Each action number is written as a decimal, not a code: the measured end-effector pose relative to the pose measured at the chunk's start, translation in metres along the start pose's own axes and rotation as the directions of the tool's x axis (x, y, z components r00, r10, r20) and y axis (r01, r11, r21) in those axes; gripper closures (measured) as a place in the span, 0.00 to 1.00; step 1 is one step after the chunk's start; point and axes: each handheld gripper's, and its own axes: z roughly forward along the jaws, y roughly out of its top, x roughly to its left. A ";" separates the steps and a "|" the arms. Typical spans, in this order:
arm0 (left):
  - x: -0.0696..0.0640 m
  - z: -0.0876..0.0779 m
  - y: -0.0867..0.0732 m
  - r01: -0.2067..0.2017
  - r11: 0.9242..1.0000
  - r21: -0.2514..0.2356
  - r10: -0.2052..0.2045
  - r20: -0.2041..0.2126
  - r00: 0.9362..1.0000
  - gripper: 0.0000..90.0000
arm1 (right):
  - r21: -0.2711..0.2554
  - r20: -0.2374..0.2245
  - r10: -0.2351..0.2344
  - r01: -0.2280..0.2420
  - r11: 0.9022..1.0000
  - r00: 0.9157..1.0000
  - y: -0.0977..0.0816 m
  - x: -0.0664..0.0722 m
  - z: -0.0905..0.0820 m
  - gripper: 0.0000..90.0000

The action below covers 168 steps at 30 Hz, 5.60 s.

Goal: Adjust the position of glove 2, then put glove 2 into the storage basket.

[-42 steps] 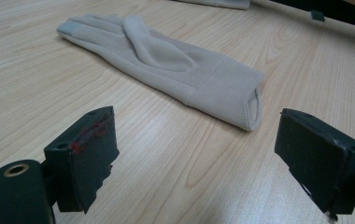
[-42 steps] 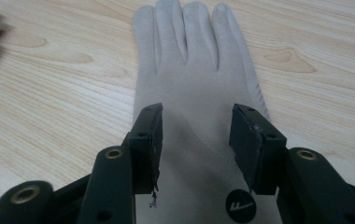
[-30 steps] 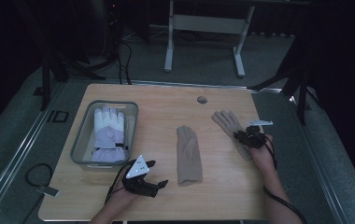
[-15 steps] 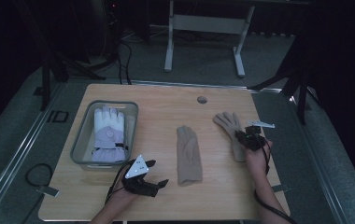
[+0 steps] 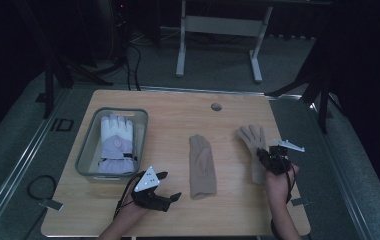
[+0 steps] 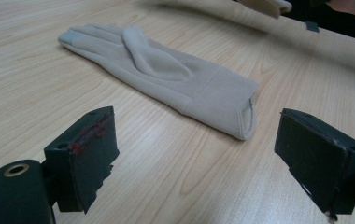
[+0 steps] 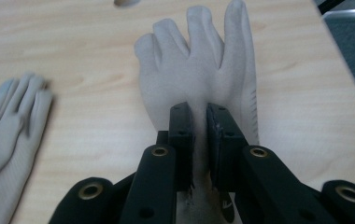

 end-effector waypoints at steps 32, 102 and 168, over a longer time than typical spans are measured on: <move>-0.002 0.001 0.000 -0.011 1.000 -0.006 0.011 0.020 1.000 0.15 | -0.044 -0.257 -0.340 0.340 0.939 0.905 -0.006 -0.031 0.002 0.64; -0.002 -0.004 0.001 -0.020 1.000 -0.022 0.021 0.019 1.000 0.15 | -0.067 -0.296 -0.190 0.178 0.982 0.936 0.006 0.148 0.000 0.93; -0.017 0.079 0.030 -0.104 0.977 0.187 0.073 0.163 0.984 0.33 | 0.070 -0.555 -0.372 0.487 0.871 0.744 -0.005 0.098 0.093 0.68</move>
